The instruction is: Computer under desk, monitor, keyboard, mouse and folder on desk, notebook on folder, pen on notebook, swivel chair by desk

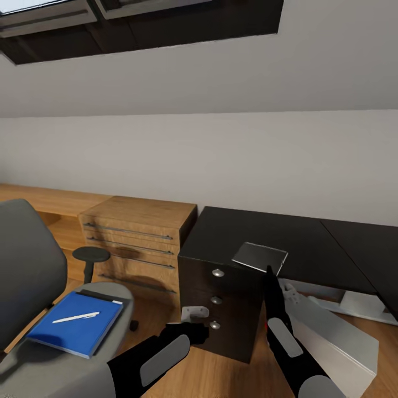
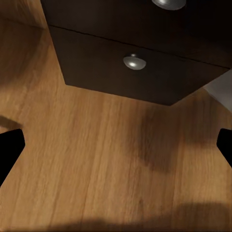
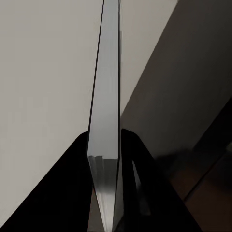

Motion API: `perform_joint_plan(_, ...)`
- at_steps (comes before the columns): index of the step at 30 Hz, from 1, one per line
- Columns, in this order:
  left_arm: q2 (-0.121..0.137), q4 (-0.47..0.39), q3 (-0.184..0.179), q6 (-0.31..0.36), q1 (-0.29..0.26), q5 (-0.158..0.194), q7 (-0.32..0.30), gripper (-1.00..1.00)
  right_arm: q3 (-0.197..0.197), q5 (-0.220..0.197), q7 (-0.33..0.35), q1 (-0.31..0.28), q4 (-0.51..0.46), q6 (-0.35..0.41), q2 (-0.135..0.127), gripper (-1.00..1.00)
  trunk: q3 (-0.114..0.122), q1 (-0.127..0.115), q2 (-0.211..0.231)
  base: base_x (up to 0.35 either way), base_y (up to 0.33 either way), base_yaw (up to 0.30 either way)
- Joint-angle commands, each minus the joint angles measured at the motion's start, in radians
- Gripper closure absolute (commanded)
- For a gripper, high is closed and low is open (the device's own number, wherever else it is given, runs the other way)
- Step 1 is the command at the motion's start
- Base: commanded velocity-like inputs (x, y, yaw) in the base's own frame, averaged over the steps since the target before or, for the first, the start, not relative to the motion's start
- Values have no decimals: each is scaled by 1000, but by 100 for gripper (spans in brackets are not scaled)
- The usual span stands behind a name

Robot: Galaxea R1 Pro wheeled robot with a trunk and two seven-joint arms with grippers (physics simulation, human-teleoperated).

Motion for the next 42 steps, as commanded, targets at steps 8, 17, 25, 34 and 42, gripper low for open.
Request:
perform_joint_plan(8,1,-1,-2,2,-1,5,6,-100,5,8,5,0,4,2,-1,100,-1,0,0,-23,0,0)
perform_joint_plan(17,1,-1,-2,2,-1,6,6,-100,3,-300,5,0,60,2,-1,100,-1,0,0,-33,0,0)
perform_joint_plan(25,1,-1,-2,2,-1,6,6,-100,3,-301,5,0,60,2,-1,100,-1,0,0,-4,0,0)
perform_joint_plan(34,1,-1,-2,2,-1,6,6,-100,3,-301,5,-1,60,2,-1,100,-1,0,0,0,0,0)
perform_joint_plan(42,1,-1,-2,2,-1,6,6,-100,3,-301,5,-1,60,2,-1,100,-1,0,0,-73,0,0)
